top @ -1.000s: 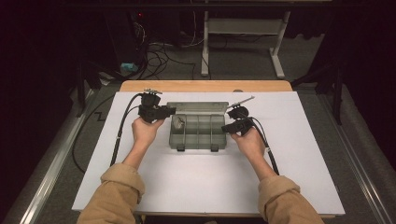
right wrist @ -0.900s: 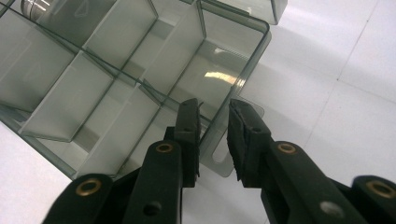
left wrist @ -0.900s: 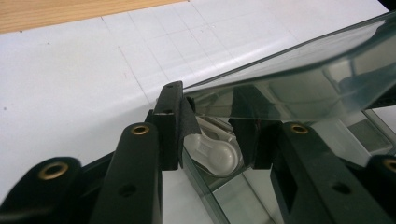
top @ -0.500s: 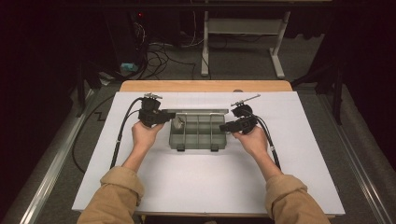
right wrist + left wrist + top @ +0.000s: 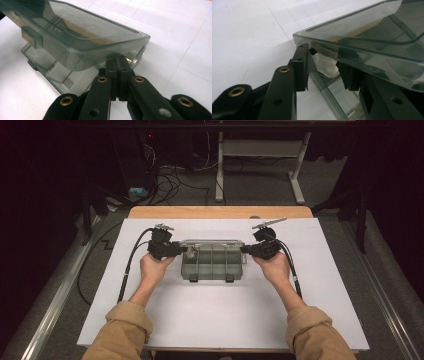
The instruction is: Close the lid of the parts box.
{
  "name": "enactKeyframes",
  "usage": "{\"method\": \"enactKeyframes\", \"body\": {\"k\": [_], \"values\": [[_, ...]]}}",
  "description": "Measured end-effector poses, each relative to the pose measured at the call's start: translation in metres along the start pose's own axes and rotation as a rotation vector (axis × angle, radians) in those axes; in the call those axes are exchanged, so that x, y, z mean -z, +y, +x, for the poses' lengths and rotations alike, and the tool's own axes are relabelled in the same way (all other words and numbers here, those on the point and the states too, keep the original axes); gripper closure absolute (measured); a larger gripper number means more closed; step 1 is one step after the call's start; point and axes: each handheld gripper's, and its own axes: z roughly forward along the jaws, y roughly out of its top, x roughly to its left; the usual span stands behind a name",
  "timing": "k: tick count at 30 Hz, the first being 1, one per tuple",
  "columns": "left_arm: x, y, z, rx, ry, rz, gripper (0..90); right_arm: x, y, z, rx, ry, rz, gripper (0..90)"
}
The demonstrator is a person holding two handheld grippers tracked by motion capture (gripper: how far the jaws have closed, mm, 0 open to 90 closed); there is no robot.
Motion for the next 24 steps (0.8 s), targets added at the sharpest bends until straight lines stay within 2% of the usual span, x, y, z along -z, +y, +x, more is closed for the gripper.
{"method": "enactKeyframes", "body": {"k": [7,10,14,19,24], "values": [[0.000,-0.010,0.004,0.025,-0.020,0.044,58.3,0.000,-0.001,0.002,0.008,-0.003,0.009,90.0],[0.002,-0.015,0.006,0.038,-0.033,0.039,60.1,0.001,-0.001,0.004,0.020,-0.004,0.010,90.0],[0.008,-0.019,0.005,0.040,-0.045,0.009,65.1,0.001,-0.004,0.003,0.023,-0.002,0.018,89.7],[0.010,-0.024,0.001,0.017,-0.042,0.019,67.3,0.000,-0.011,0.002,0.023,0.008,0.025,89.7],[0.011,-0.029,0.000,0.024,-0.046,0.009,68.4,-0.001,-0.017,0.004,0.027,0.013,0.030,89.7]]}}
